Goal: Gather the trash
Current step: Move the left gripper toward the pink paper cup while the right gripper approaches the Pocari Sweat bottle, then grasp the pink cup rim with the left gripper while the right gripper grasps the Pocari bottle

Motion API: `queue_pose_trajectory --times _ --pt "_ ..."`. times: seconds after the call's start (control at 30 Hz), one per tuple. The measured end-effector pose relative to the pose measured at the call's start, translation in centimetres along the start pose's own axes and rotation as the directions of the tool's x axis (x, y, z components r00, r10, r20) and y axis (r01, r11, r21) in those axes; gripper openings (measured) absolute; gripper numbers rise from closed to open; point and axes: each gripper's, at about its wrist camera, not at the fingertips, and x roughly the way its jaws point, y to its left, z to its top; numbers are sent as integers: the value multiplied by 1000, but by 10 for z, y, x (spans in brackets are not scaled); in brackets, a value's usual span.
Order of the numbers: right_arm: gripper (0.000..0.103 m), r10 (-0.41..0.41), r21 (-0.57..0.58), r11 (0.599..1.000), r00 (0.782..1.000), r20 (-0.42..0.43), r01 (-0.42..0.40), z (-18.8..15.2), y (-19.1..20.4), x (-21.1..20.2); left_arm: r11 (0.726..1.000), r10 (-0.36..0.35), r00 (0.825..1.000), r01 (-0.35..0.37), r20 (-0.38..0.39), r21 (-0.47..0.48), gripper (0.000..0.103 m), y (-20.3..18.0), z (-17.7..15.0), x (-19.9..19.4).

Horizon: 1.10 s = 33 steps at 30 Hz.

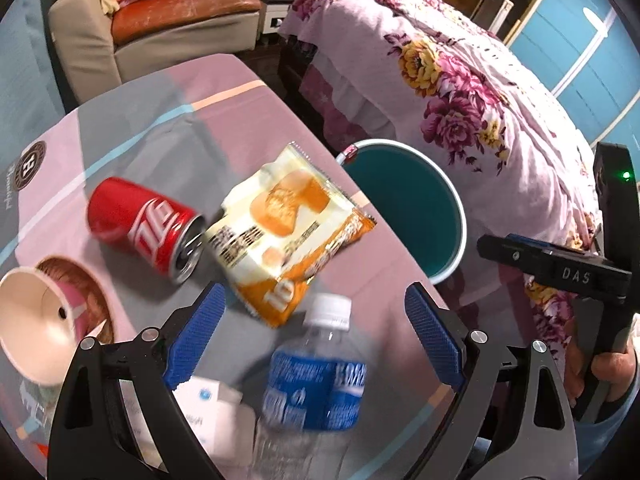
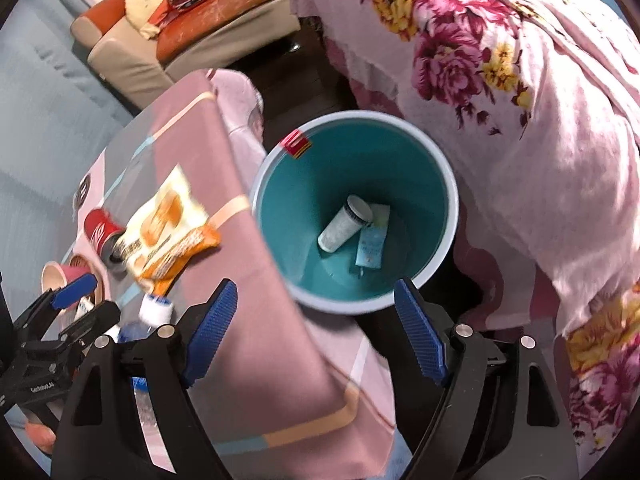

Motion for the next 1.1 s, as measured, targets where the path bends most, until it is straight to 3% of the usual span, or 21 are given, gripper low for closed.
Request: queue_pose_trajectory --times 0.47,0.8,1.03,1.1 --pt "80 28 -120 992 995 -98 -40 -48 94 5 995 39 994 -30 99 -91 92 62 -38 -63" --pt "80 43 -136 988 977 -208 -73 -70 141 36 973 104 983 -69 154 -221 92 139 -52 -95" --pt "83 72 -106 989 968 -242 -100 -72 154 51 956 149 981 -112 120 -270 91 178 -48 -83" --pt "83 75 -104 989 965 -252 -104 -71 156 54 954 156 982 -122 105 -273 83 183 -45 -78"
